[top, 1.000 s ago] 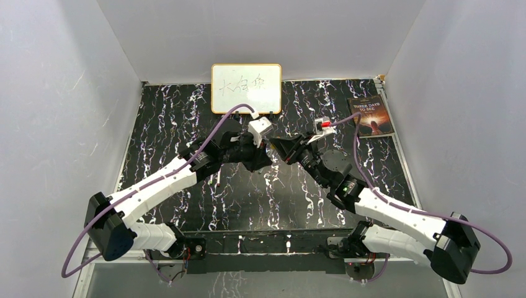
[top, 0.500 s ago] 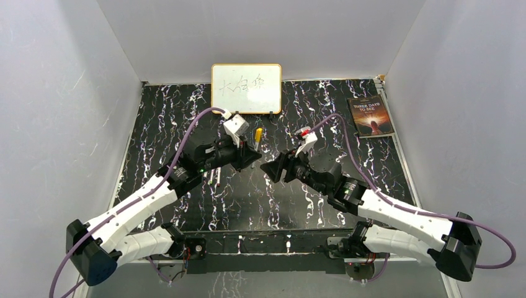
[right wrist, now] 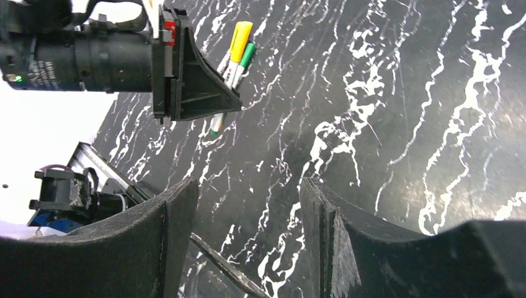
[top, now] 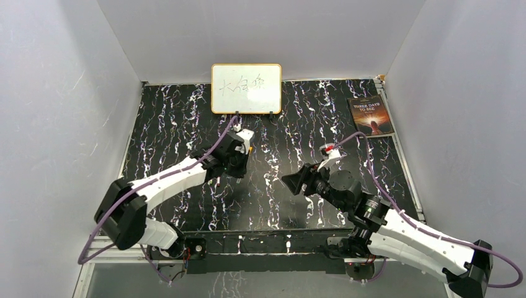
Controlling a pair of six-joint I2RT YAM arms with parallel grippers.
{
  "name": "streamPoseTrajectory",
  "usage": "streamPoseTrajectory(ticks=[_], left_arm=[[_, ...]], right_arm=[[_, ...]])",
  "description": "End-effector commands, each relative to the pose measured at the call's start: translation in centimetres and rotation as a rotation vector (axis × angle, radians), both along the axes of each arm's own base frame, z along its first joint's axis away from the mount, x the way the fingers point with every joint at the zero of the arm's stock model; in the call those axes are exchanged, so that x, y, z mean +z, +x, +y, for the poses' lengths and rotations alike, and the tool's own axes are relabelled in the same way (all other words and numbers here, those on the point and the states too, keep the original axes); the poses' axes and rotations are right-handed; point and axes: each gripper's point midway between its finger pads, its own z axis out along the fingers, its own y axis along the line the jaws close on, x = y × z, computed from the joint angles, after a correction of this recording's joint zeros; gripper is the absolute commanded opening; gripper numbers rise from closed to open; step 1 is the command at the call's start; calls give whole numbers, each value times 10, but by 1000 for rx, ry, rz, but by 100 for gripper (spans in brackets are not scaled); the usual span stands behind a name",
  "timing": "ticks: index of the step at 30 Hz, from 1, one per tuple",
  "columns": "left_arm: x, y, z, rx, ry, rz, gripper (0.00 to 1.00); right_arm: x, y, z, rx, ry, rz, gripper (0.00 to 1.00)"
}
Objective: Insert the pens into the pen caps
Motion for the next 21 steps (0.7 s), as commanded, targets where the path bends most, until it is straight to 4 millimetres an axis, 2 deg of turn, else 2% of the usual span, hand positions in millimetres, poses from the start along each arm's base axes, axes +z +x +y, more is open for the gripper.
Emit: streamPoseTrajectory(ticks=[1,12,21], left_arm=[[-21,6,20,110,67,97,0],[-74,20,57,284,201,255,0],[-90,31,72,380,247,266,0]], right_arm=[[-10,-3,-17,-57,3,31,58],[-19,-8,-25,-70,6,50,57],[-24,-8,-26,-73,-11,51,56]])
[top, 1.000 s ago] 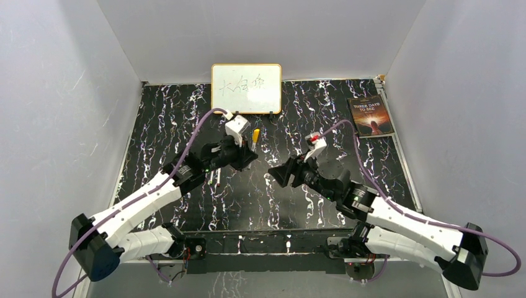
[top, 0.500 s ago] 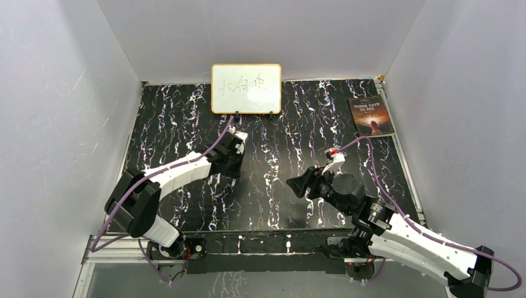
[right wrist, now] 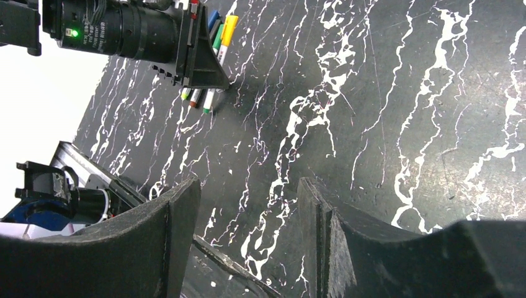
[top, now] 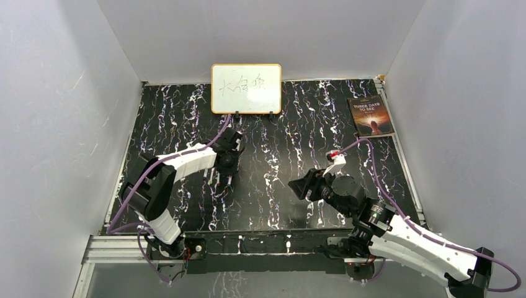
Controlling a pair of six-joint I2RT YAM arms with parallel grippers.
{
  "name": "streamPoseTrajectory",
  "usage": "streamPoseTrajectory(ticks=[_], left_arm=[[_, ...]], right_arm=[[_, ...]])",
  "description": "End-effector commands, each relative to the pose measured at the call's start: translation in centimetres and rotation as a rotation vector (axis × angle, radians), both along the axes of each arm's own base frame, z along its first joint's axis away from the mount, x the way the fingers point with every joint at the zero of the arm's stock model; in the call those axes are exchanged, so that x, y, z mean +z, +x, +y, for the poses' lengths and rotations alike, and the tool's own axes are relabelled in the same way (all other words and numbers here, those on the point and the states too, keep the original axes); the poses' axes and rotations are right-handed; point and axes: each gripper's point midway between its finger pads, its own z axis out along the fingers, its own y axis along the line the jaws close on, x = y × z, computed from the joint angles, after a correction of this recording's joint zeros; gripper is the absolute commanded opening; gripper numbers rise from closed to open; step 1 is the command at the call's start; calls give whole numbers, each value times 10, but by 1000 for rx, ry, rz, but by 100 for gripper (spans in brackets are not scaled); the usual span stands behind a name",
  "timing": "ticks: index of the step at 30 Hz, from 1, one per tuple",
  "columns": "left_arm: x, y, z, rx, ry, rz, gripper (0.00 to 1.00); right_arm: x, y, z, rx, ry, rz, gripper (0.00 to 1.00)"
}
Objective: Insert the pens into the pen caps
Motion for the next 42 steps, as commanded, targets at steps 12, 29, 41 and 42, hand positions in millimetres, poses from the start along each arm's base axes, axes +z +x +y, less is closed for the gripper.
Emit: streamPoseTrajectory(ticks=[12,29,41,42], left_arm=[[52,24,17,92,-14,-124,27],[100,24,-69,-129,-477,-183,0],[27,35,-27,45,-222,-75,0],[22,35,-24,52,-207,-68,0]], right_arm=[[7,5,-2,-26,23,-28,55],[7,7,1,-41,35,-1,7],[8,2,-9,-60,46,5,8],[8,2,-8,-59,46,5,7]])
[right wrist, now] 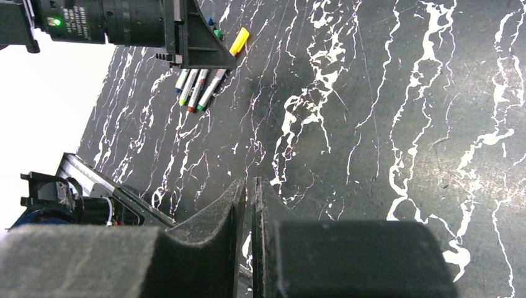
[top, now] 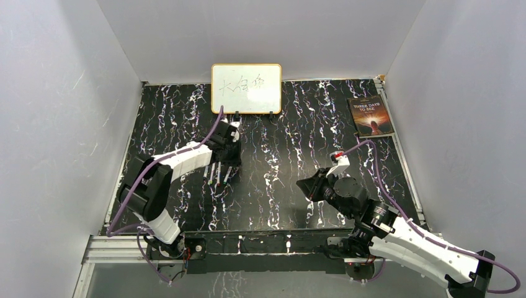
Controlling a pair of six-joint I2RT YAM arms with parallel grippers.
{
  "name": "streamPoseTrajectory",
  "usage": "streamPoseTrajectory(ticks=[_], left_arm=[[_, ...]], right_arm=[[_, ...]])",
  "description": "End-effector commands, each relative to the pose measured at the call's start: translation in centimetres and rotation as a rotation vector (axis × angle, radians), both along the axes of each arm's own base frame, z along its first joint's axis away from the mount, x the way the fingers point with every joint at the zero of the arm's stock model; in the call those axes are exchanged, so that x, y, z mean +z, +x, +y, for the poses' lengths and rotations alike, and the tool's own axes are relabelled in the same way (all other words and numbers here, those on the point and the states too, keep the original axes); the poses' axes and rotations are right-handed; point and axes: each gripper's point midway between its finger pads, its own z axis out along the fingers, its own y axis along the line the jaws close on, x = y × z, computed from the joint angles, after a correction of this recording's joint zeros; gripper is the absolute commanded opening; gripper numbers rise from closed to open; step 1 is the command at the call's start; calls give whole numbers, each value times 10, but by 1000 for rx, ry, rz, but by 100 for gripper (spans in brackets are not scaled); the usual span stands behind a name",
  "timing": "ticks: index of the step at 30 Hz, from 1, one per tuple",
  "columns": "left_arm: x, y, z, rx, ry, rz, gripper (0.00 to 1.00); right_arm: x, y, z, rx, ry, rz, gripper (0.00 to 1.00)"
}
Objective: Insert the pens into the pen caps
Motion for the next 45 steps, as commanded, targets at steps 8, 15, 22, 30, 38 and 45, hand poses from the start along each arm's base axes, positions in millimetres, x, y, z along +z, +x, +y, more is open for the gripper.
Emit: streamPoseTrajectory(ticks=[8,15,22,30,38,45], left_arm=[[-29,6,30,97,116,52,0],[-25,8,49,148,144,38,0],[-17,9,61,160,160,27,0],[0,14,49,115,80,-37,0],[70,20,-2,-83,-194,-241,41],[154,9,-22,-205,-353,-431,79]], right_arm=[[6,3,-3,-25,18,-13,6],[3,2,0,-14,22,-11,6],[1,2,0,-13,22,-8,6],[1,2,1,-9,24,-7,5],[-2,4,4,-8,10,-1,11],[1,10,-2,-48,-18,-12,38]])
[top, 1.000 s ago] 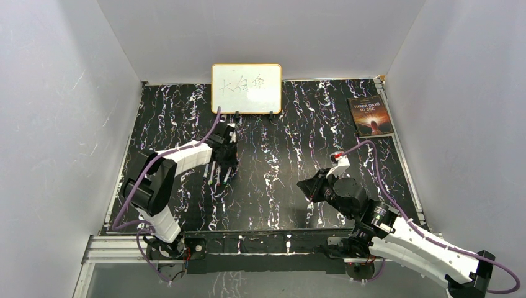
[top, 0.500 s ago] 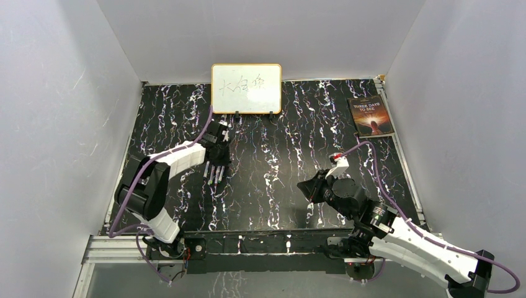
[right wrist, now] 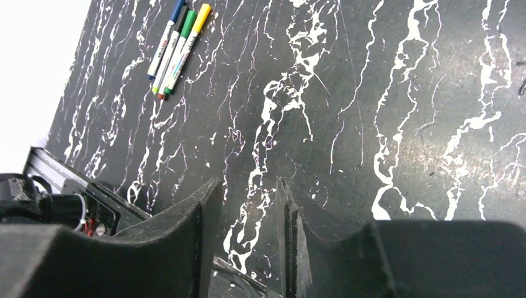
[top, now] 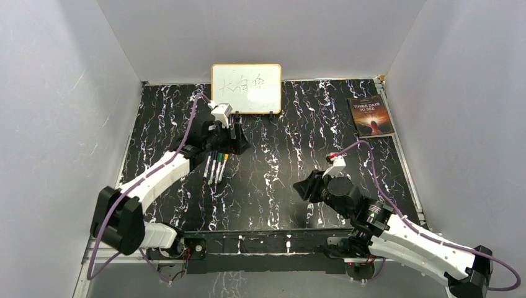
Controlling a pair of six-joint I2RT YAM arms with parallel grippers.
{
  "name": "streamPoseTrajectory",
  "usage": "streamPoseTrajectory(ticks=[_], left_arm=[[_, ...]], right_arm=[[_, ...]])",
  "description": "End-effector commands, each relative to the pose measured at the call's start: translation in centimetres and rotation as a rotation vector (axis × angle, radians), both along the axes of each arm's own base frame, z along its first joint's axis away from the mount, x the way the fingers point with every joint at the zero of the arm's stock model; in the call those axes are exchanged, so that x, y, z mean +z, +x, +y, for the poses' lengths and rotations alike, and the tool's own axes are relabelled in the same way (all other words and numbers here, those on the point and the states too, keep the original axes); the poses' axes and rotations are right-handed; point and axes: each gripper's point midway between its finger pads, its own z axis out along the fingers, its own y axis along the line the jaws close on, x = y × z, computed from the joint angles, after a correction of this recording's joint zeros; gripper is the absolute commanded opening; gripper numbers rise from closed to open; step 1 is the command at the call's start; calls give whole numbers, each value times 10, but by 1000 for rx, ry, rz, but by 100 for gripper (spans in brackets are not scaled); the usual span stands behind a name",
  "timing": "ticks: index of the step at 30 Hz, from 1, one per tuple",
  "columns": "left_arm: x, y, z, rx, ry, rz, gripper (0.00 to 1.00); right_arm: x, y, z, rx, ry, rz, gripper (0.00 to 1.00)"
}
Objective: Insert the pens into the pen caps
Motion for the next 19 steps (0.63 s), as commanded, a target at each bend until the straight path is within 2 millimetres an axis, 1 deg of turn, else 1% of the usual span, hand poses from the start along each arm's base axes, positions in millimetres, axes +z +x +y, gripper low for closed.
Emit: streamPoseTrajectory(ticks=[1,2,4,7,9,11,14,19], left_arm=[[70,-11,-20,-126,-137,-166,90],[79,-13,-20,-120,-158,-175,97],[95,-15,-17,-80,-190,-191,98],[107,-18,-3,-22,-177,-227,99],[113,-21,3,2,-182,-259,98],[114,-24,7,9,-168,-269,98],[109,-25,13,30,-133,-246,98],[101,-28,27,84,-99,-257,98]], right_arm=[[22,10,-2,-41,30,-63,48],[23,11,-2,-43,24,-64,56],[23,13,-6,-59,-1,-59,66],[26,16,-11,-85,-40,-56,75],[30,19,-15,-105,-59,-63,78],[33,21,-19,-121,-77,-71,80],[36,21,-22,-128,-105,-67,82],[41,16,-24,-109,-128,-48,83]])
